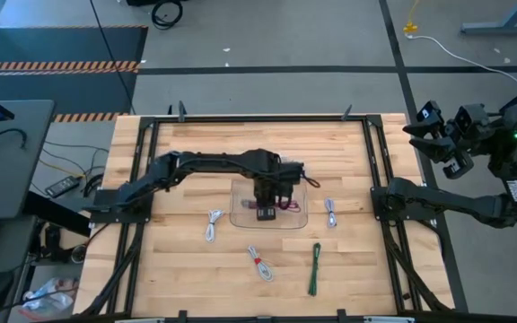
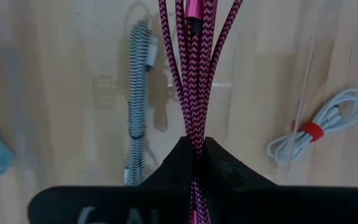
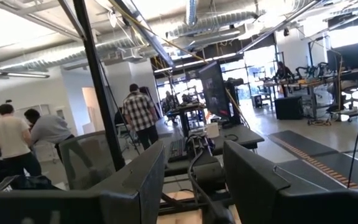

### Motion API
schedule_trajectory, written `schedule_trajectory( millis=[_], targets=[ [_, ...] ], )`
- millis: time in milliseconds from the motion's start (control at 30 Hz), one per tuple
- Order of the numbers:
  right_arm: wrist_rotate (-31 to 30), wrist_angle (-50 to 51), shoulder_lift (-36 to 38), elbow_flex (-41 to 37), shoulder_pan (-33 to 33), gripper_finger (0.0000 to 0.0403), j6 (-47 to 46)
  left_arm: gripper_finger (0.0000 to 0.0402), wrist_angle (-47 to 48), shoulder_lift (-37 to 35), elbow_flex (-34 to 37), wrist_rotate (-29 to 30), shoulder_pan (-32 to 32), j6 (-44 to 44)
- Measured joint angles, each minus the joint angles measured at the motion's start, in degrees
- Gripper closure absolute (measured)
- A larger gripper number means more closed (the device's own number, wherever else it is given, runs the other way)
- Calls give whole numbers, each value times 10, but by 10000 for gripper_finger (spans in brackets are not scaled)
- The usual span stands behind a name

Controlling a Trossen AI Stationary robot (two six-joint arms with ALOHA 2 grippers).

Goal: Pick and place USB-C Cables
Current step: Put the pink patterned charger cable into the transparent bin

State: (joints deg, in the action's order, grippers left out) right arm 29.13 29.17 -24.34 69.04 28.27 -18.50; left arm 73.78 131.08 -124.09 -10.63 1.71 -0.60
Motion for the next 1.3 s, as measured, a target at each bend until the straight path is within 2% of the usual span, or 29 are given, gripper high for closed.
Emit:
schedule_trajectory(
  millis=[167, 533, 733, 1067, 1300],
  targets=[
    [10, 2, 0, 0, 0, 233, 0, 383, 0, 3, 0, 2, -6, 15],
    [26, 15, 0, 0, 0, 234, 0, 383, 32, 3, 0, 61, -1, 47],
    [26, 15, 0, 0, 0, 234, 0, 383, 29, 3, 1, 65, -2, 45],
    [37, 14, 0, 0, 0, 234, 0, 383, -8, 4, 122, 64, -8, 44],
    [36, 14, 0, 0, 0, 234, 0, 383, -83, 4, 143, 63, -10, 44]
  ],
)
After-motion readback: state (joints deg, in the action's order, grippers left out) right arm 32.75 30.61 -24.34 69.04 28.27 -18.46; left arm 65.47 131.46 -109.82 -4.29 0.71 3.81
